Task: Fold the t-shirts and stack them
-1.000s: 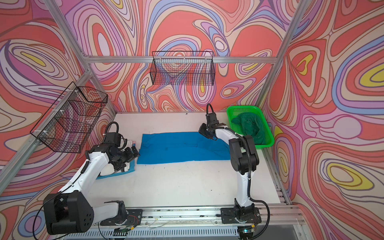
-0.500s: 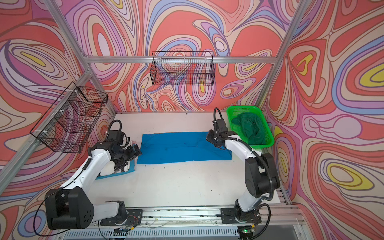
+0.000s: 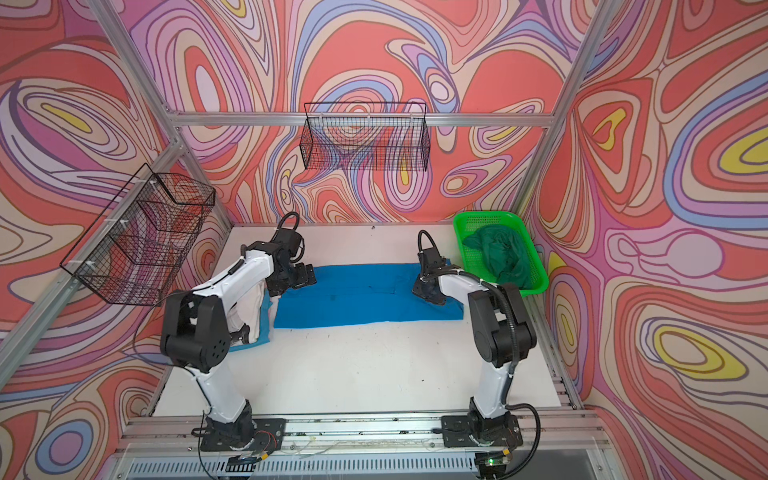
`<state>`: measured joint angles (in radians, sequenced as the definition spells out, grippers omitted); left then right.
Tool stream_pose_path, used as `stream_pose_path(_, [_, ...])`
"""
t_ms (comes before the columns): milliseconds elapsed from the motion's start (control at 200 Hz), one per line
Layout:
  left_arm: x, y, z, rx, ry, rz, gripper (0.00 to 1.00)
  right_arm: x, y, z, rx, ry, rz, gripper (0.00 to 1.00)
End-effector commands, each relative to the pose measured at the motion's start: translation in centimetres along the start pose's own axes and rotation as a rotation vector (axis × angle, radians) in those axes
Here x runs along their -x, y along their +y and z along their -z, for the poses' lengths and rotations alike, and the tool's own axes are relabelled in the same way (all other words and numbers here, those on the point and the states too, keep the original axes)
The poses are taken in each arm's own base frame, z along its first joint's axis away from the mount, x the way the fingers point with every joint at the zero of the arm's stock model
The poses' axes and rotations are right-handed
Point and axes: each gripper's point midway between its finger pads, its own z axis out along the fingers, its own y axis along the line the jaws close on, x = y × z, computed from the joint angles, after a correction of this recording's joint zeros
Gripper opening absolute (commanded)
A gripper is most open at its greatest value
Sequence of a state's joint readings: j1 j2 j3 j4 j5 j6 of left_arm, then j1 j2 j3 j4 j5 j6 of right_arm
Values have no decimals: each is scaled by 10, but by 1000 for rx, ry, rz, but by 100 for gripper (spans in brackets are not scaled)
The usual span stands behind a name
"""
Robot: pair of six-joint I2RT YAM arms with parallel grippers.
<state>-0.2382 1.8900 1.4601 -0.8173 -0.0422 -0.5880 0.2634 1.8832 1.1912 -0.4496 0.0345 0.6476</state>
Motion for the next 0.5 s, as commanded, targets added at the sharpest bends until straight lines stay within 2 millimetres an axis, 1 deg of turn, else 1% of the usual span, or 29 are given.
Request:
stream_pose_path(0, [-20,7,-13,57,84,7,100,8,-2,-7,-47,-20,4,47])
stream_pose_path(95, [-39,8,-24,49,143,28,100,15,-7,-16,-99,-27,19,47])
stream_pose_path(170, [-54,10,-29,52,182,39,100,23,-5,-24,-117,-42,33,48])
stream_pose_path(275, [-77,8,-35,5,241,72,100,33,0,-46,-130,-44,60,48])
stream_pose_path(361, [-96,9,-35,-20,289,99,100,44,13,-55,-114,-44,86,47])
stream_pose_path(496, [-129,13,-33,-29,342,120,100,65,43,-59,-18,-76,134,48])
